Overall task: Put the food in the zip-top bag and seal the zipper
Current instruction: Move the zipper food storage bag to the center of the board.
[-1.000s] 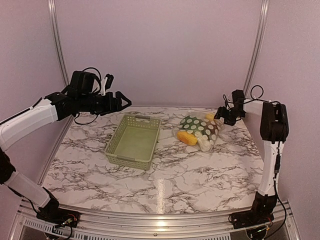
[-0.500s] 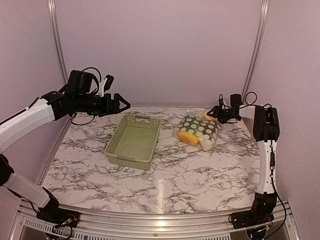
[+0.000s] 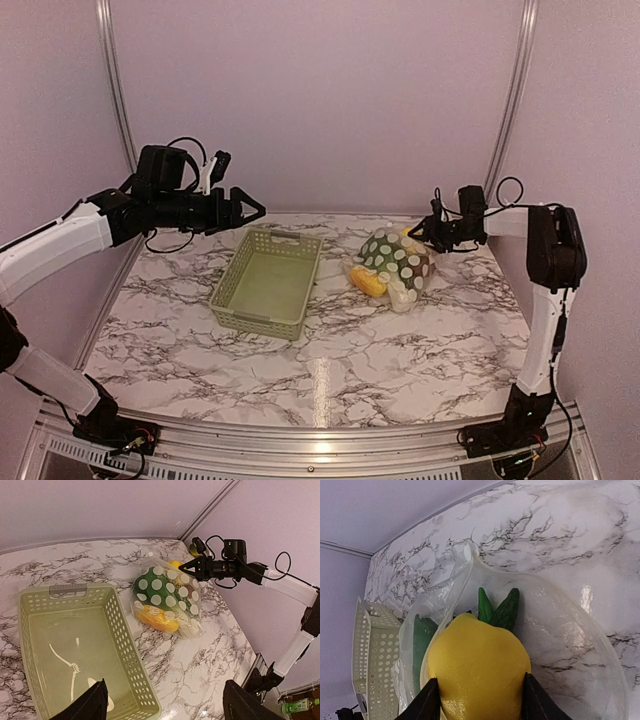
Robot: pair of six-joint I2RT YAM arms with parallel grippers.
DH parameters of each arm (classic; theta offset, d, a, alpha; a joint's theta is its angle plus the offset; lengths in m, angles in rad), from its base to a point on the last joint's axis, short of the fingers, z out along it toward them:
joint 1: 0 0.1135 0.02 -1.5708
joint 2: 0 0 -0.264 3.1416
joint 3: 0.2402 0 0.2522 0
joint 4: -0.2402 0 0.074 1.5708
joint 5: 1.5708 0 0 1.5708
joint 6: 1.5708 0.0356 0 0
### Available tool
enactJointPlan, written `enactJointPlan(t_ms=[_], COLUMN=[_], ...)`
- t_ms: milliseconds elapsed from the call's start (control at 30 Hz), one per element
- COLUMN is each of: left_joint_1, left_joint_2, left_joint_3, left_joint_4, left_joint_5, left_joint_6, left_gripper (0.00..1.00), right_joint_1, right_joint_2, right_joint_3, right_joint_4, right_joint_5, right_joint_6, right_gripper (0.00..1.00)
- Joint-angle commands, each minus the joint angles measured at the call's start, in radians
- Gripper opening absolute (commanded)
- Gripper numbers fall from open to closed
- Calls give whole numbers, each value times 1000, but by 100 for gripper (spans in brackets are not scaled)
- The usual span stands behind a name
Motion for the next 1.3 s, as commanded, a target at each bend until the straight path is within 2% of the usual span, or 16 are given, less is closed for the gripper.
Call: enactJointPlan(t_ms=[0, 67, 233, 400, 533, 833, 1033, 1267], left_joint_1=[-7, -9, -19, -36, -83, -278, -345, -376], left_joint_2=[-13, -24, -38, 10, 98, 343, 479, 658], left_joint_3=[-41, -64, -110, -107, -36, 150, 206, 324], left_joint_4=[72, 85, 125, 161, 135, -64, -73, -110], left_joint_5=[44, 51, 64, 62, 41, -33, -28, -65], left_joint_6=[-23, -30, -49, -71, -54, 124, 134, 115], left_gripper=[81, 81, 81, 81, 80, 81, 81, 79], right_joint_1=[128, 168, 244, 263, 263, 264, 204, 101], right_joint_2=[-20, -35, -88, -154, -226, -387, -422, -349], right_joint_3=[-16, -26, -33, -91, -199, -384, -307, -182], right_joint_4=[-96, -114, -178, -242, -283, -401, -454, -357], right_joint_5=[6, 10, -9, -42, -15, -26, 80, 197], right_joint_6=[-32, -30, -18, 13, 7, -17, -38, -7], right_gripper=[40, 42, 54, 56, 54, 64, 64, 54])
